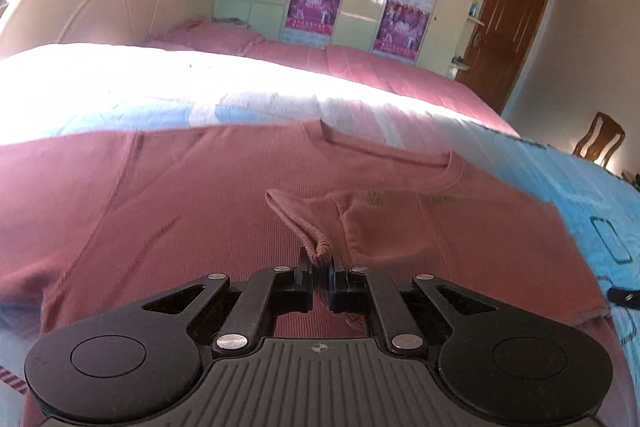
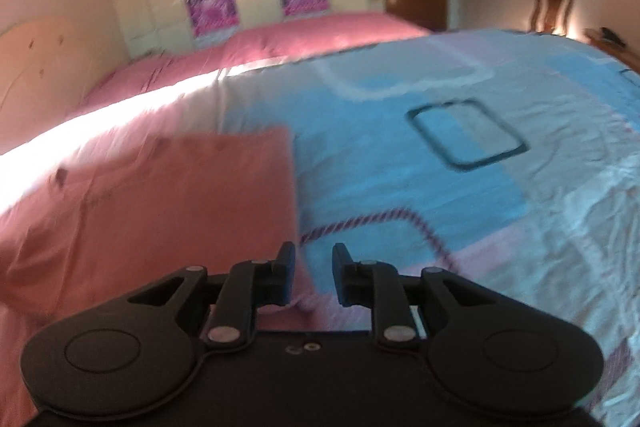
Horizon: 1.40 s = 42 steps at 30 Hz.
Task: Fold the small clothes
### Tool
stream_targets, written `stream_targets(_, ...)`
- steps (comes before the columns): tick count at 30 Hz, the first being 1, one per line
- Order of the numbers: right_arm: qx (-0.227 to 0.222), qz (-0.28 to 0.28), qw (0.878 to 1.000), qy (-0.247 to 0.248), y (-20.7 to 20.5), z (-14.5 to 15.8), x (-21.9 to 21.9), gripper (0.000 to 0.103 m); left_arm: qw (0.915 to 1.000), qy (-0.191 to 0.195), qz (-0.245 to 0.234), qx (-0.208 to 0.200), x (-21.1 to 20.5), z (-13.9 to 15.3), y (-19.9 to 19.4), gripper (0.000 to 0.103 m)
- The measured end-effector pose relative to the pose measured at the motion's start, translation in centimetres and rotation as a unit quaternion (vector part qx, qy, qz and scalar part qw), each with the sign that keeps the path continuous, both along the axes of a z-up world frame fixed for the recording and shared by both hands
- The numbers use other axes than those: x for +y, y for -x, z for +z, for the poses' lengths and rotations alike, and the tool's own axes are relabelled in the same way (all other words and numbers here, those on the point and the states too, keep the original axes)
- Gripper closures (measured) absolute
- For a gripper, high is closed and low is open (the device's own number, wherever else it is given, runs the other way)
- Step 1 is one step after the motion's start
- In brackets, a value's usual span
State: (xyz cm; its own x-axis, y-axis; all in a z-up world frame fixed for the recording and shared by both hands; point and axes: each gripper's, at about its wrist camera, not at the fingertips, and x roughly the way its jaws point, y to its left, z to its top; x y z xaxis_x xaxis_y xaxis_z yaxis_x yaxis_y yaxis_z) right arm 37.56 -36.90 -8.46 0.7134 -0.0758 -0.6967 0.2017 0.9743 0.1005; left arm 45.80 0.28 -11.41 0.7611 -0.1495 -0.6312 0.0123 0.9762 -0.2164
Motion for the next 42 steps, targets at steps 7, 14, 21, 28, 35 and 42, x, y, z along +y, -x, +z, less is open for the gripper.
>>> stream_targets(7,0.012,0.003,1.000,0.007,-0.8,-0.5,0.3,0.072,0.9996,-0.004,0.019,-0.022,1.0,-1.2,-0.6,0.024)
stream_targets(14,-0.023,0.008,1.000,-0.016,-4.3,0.0,-1.2,0.062,0.9989,0.040,0.004,0.024,1.7,-3.8,-4.9,0.095)
stream_targets(21,-0.047,0.010,0.994,-0.098,-11.0,-1.2,-5.0,0.063,0.9999,0.014,0.002,0.000,1.0,-3.9,-4.9,0.094)
stream_targets(28,-0.017,0.057,0.987,-0.148,-14.5,-3.4,-5.7,0.092,0.9991,0.038,0.021,-0.002,1.8,-3.8,-6.1,0.099)
stream_targets(35,-0.020,0.069,0.996,-0.057,-14.0,-3.3,-4.2,0.095,0.9992,0.010,0.037,-0.015,2.3,-4.4,-5.8,0.098)
stream_targets(42,-0.009,0.064,0.996,-0.066,-12.7,-2.3,-4.6,0.065,0.9990,0.025,0.037,-0.007,3.0,-3.1,-5.2,0.068)
